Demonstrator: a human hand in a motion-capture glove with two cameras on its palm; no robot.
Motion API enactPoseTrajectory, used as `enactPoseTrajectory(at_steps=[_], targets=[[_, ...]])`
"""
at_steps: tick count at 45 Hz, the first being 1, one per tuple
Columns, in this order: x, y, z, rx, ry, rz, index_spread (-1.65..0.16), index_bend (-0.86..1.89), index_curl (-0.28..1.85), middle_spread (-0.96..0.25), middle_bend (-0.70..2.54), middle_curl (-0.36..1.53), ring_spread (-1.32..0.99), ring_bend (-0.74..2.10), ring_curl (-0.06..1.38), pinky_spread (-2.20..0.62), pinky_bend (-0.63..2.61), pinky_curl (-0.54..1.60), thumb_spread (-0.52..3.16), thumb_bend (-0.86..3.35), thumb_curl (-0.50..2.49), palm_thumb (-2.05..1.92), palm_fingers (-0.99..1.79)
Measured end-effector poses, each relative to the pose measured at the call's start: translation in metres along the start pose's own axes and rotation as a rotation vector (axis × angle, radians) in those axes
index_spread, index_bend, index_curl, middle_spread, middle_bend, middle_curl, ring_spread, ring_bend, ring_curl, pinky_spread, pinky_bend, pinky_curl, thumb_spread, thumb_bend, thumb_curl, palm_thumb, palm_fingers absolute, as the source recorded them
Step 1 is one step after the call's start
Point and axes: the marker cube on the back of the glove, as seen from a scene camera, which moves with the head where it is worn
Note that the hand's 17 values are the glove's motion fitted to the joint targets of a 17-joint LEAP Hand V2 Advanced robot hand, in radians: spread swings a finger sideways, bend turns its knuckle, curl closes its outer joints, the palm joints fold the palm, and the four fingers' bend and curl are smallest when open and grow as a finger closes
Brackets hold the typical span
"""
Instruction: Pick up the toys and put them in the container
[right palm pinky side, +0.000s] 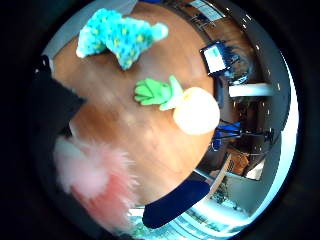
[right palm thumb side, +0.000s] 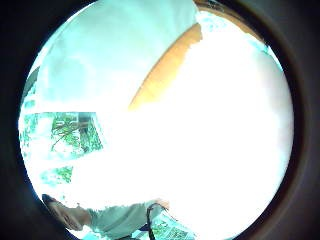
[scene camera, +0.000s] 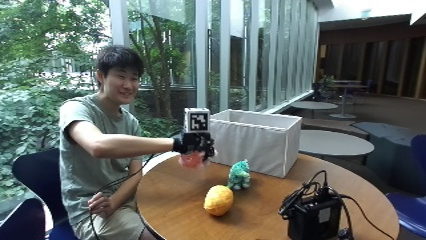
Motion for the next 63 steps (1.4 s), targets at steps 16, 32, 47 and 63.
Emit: enactPoseTrajectory(at_steps=[16,32,47,63], targets=[[-0.128,-0.033,-0.175,0.359,0.136,-0.168,-0.2,1.12,0.7,-0.19,1.0,0.69,-0.43,1.01,0.55,-0.36,0.74,0.45,0.46,0.16,0.86,0.65,1.03],[-0.213,-0.074,-0.203,0.376,0.121,-0.233,-0.19,1.12,0.76,-0.18,1.04,0.72,-0.41,1.03,0.61,-0.36,0.79,0.49,0.31,0.13,0.96,0.63,1.01],[-0.254,-0.113,-0.155,0.215,0.159,-0.419,-0.18,1.11,0.81,-0.17,1.05,0.73,-0.41,1.01,0.65,-0.36,0.81,0.5,0.23,0.11,1.03,0.63,0.99],[-0.281,-0.157,-0.166,0.288,0.131,-0.364,-0.18,1.1,0.85,-0.17,1.05,0.73,-0.41,0.99,0.69,-0.36,0.82,0.51,0.19,0.09,1.1,0.64,0.99]])
